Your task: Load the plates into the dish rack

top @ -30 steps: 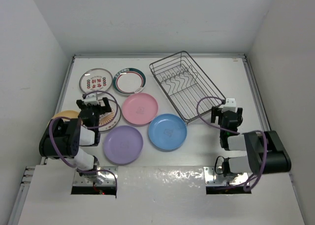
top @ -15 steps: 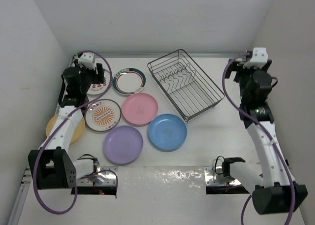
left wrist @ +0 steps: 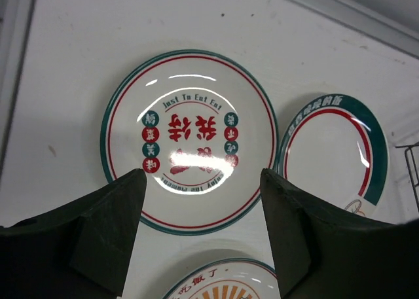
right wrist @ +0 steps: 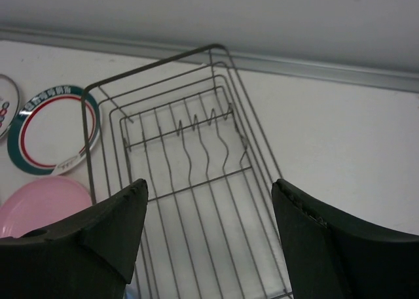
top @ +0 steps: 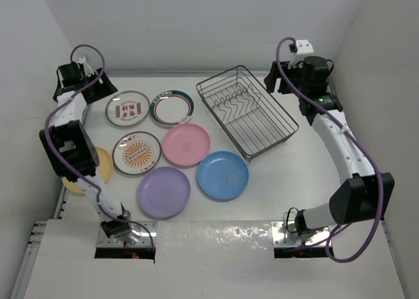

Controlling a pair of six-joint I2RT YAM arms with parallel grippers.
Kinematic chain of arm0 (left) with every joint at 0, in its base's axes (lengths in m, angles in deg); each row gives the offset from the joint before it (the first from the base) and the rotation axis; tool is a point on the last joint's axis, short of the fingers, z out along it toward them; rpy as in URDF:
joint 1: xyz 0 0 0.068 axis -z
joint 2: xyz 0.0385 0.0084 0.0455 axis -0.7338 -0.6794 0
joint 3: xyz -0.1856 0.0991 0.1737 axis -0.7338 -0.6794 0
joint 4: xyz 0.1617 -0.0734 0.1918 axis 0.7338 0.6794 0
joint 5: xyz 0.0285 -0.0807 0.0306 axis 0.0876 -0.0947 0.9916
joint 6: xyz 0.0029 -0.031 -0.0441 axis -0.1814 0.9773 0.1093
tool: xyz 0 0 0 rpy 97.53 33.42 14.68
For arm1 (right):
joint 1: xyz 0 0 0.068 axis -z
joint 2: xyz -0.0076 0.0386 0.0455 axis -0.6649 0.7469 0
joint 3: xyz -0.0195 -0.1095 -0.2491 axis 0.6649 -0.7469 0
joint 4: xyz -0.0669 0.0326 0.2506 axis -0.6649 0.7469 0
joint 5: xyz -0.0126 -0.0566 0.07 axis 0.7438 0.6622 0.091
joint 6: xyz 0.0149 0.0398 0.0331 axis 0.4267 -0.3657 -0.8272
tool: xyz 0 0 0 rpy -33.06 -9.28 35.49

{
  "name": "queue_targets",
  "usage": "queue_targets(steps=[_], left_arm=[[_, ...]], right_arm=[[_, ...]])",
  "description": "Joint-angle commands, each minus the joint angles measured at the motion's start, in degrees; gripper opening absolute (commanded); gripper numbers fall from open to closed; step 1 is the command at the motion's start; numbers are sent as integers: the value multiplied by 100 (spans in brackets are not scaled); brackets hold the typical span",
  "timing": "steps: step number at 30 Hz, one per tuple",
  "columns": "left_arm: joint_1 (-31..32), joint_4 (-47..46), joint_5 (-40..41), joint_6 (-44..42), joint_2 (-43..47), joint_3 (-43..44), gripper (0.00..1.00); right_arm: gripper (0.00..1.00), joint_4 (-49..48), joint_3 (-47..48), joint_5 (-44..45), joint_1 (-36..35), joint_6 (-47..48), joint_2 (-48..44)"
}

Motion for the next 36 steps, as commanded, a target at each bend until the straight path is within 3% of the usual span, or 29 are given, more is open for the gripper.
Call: queue_targets(steps=[1,7,24,36], left_arm=[[-112,1050,-108,322,-738,833,68],[-385,857,-92,375,-1364,1142,73],[-790,392,-522,674,-2024,553,68],[-799,181,-1391,972,-2639,852,42]], right_arm=[[75,90,351,125,-512,-92,140],[76,-112,167,20,-1015,-126,281],[75,-534,281,266,-1402,-73,370],[75,-824,465,415,-1648,146,413]])
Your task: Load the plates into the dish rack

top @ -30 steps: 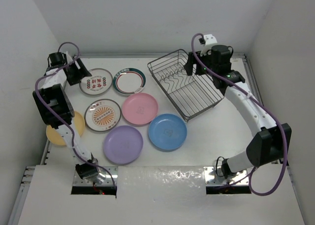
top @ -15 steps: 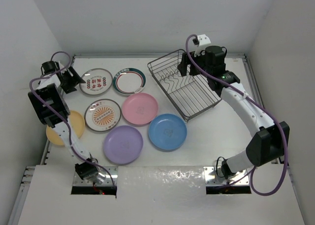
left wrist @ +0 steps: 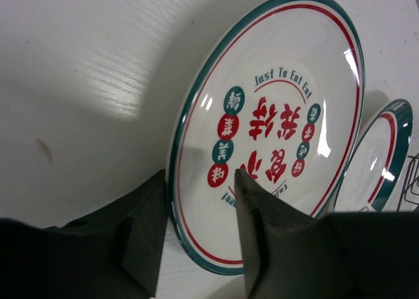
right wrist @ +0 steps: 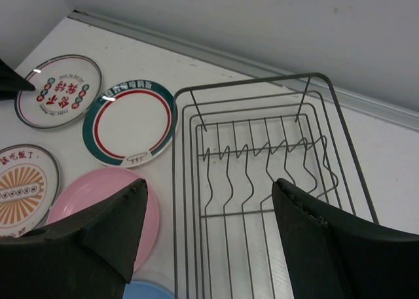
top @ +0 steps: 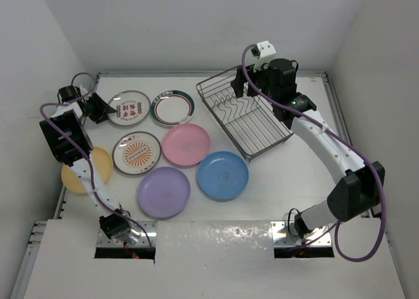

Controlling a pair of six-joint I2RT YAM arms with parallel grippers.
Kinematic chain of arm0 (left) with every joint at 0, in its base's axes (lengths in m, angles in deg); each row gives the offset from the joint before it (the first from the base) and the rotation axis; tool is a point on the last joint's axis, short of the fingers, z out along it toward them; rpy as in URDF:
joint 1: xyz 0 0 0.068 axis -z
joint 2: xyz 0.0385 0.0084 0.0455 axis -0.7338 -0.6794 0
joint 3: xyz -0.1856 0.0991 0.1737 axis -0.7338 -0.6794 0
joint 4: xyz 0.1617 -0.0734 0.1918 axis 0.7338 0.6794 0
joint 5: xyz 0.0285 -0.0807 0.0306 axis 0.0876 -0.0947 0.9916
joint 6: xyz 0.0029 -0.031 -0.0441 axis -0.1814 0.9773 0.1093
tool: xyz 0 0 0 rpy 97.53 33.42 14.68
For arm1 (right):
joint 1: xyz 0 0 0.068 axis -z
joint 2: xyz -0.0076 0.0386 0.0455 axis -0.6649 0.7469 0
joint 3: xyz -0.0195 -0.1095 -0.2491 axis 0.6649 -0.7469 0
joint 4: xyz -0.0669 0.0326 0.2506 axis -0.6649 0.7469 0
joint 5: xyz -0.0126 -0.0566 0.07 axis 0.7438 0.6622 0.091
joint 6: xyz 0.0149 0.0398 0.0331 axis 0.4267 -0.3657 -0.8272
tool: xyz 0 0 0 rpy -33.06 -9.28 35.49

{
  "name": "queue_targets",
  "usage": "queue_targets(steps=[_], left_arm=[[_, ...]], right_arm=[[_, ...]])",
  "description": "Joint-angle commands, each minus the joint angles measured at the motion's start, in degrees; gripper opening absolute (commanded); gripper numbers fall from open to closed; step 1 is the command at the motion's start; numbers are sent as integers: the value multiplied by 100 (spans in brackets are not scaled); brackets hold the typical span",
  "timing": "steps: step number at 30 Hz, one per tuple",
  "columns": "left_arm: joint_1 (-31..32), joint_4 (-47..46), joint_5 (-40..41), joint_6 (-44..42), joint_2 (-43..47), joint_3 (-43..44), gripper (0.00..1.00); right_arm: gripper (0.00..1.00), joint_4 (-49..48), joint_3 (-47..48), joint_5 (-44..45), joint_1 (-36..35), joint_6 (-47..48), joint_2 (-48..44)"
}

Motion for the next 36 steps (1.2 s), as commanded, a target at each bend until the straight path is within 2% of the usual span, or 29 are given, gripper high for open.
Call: queue_targets(steps=[1,4,5,6,10,13,18,24,27,29,30,33,36], left_arm=[[-43,-75,-297,170,-309,57,40],[-51,-119,-359,241,-353,39,25],[-51,-145,-402,267,-362,39,8],[-60,-172,-472,407,-336,39,0],[-139,-707,-640,969,14,-31,0],[-166,-1138,-518,1085,409,134,0],[-131,-1419,-622,673,990,504,0],[27,-1490,-814,-285,2026,522,0],[176,-1219,-1218,-584,2308,697,0],[483,-518,-1483,-1180,2388,890,0],[641,-201,-1693,-1792,2467,1065,0],[1230,705,-1940,-2577,2608,1190,0],[1609,997,-2247,-2650,2652,1164,0]], right_arm=[[75,-411,319,134,-85,129,31],[75,-429,354,178,-129,155,31],[76,-420,354,195,-147,155,31],[76,-402,345,204,-147,147,40],[76,-350,327,204,-173,120,40],[76,-341,310,169,-182,94,40],[75,-69,423,46,-200,85,180],[75,248,740,-533,-208,24,488],[75,108,880,-1007,-208,-99,689],[79,20,1056,-1385,-208,-310,970],[81,-33,1361,-1831,-208,-476,1102],[86,106,2256,-2632,-191,-548,1682],[88,308,3040,-3064,-60,-565,2227]])
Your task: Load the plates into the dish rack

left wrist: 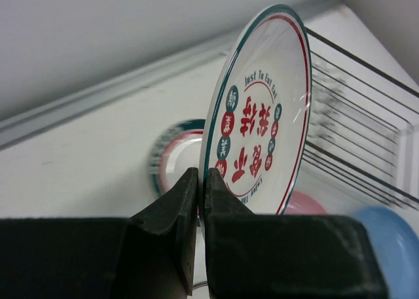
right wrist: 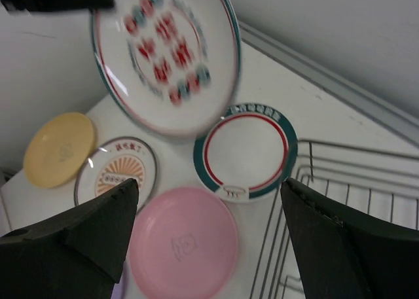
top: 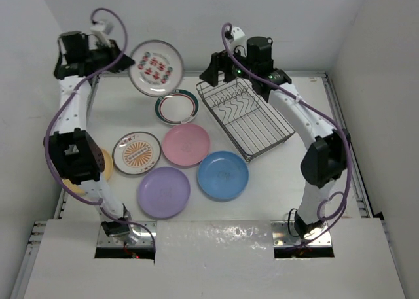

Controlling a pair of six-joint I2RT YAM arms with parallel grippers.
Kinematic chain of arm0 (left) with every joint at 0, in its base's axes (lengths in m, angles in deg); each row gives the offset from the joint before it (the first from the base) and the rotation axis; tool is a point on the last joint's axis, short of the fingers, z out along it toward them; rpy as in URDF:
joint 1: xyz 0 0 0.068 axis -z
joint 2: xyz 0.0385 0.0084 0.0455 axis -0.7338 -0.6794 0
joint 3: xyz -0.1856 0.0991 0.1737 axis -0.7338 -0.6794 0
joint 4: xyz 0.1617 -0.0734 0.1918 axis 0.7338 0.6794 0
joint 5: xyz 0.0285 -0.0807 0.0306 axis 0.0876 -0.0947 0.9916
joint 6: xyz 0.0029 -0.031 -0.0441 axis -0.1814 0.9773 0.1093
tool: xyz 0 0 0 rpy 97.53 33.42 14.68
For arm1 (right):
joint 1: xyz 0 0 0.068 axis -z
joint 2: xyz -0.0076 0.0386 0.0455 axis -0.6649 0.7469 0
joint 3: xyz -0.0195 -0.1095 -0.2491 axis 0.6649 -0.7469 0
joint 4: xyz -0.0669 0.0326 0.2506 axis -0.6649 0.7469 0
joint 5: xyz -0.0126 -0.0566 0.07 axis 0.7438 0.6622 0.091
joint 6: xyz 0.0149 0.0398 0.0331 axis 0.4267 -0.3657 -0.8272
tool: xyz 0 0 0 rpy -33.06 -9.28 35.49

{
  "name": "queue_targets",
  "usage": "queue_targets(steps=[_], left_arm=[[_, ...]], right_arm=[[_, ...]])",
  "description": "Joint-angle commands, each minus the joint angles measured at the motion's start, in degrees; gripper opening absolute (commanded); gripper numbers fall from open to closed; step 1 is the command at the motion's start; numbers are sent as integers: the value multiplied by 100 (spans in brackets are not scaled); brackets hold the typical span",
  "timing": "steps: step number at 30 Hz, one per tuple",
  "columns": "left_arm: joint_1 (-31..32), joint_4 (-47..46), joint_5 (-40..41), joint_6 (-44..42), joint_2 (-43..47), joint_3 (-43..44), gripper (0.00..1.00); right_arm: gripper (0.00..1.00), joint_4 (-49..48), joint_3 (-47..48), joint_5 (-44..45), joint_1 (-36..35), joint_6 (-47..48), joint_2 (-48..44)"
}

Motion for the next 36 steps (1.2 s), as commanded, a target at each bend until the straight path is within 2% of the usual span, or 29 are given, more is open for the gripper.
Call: queue_targets(steps=[1,4,12,16,18,19,21,22,25,27,30,31,32,33,35,36], left_arm=[[538,889,-832,-690,180,106,0],[925,1345,-999,-1006,207,220,0],[1339,1926,-1377,-1357,198,466,0],[1489,2130,-1509,-1534,189,519,0],[1533,2060,-1588,-1455,198,528,0],[1524,2016,-1614,-1402,198,528,0],[1533,1911,-1623,-1270,207,510,0],[1533,1893,-1615,-1253,198,510,0],[1542,1805,-1615,-1130,198,502,0],[1542,1744,-1606,-1112,207,502,0],[1533,1489,-1326,-884,198,423,0],[1542,1393,-994,-683,189,414,5],[1524,1279,-799,-612,189,405,36],[1533,1243,-615,-550,180,405,63],[1524,1164,-210,-514,180,414,99],[1524,1146,-104,-523,180,431,100]], right_arm=[[88,60,979,-1032,140,-157,392],[87,342,1455,-1217,175,-8,770],[82,167,648,-1024,193,643,464],[77,262,690,-1419,193,722,621],[70,307,743,-1612,184,609,779],[61,255,744,-1744,184,547,806],[50,79,682,-2227,149,284,859],[34,9,656,-2324,131,231,867],[9,-132,437,-2343,114,221,772],[0,-132,366,-2317,114,291,692],[0,-62,234,-1924,123,449,473],[0,8,216,-1695,131,528,394],[0,52,199,-1423,140,659,236],[0,96,199,-863,149,730,156],[0,210,260,-324,192,924,-37],[0,271,312,-69,219,994,-73]])
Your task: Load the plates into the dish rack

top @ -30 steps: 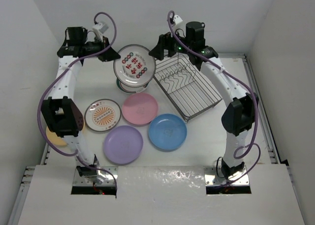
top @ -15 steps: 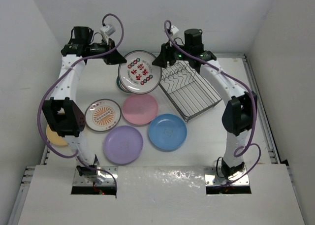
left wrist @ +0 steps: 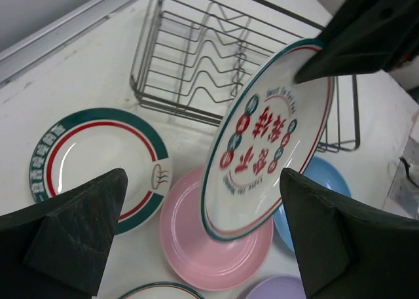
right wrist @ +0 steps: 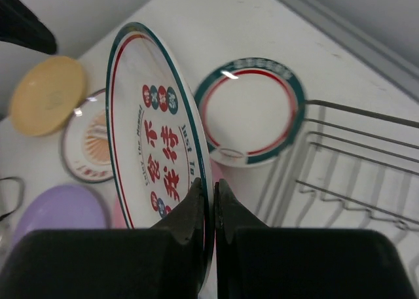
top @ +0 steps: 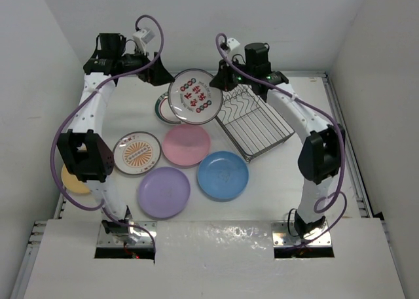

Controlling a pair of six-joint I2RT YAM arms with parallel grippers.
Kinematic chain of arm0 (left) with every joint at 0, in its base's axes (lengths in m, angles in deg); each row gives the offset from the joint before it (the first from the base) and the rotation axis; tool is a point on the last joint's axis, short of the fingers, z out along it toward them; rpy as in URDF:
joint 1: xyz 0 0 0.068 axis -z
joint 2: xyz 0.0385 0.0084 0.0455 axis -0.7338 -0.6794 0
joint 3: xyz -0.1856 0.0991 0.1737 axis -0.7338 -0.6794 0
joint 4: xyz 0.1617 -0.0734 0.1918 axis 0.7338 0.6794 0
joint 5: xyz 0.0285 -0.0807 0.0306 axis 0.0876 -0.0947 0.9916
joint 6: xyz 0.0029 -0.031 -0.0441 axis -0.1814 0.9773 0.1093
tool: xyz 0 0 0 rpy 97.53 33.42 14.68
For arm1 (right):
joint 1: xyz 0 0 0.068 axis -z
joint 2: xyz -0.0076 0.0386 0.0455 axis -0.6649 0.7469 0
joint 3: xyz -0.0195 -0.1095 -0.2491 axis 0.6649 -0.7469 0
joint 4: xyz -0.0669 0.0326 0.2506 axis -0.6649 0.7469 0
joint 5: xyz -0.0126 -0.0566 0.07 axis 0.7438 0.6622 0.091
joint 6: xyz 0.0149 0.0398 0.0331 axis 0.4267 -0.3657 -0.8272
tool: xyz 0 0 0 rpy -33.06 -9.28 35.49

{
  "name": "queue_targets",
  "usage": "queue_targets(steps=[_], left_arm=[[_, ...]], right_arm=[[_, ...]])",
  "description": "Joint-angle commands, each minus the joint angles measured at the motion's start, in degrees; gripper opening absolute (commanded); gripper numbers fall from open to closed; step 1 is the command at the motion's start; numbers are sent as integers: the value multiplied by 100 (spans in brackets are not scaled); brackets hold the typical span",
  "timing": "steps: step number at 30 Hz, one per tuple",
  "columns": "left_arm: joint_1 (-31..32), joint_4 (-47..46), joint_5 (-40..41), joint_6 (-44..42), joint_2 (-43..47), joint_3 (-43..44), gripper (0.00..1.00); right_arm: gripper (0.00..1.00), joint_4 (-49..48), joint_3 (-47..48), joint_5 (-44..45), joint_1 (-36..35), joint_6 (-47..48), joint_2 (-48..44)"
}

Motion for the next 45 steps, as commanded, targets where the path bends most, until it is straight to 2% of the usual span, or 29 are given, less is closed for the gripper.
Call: queue_targets(steps=[1,6,11,13,18,24,31,37,42,45], left_arm=[[-6,-483,729,188,169,193,100],[-32,-676,1643,451,152,263,100],[-59,-659,1865,372,160,44,100],[-67,-667,1856,372,187,-105,100],[-67,-703,2040,381,204,-255,100],[-85,-694,2067,319,283,-492,100],[-85,-694,2225,205,319,-545,100],[-173,-702,2339,161,380,-624,100],[-199,-711,2357,126,424,-721,100],[-226,-711,2366,99,433,-747,100]], right_arm=[[0,90,312,1468,77,548,-643],[0,417,534,3333,156,1173,-828],[0,250,507,5642,279,2227,-837],[0,153,507,5997,340,2630,-697],[0,-645,138,6034,464,3291,-574],[0,-919,375,6070,534,3863,-292],[0,-1498,-344,5762,578,3986,-327],[0,-1639,-336,5560,596,3890,-99],[0,-1745,-486,5788,578,3846,-116],[0,-2140,-732,5946,587,3810,-406]])
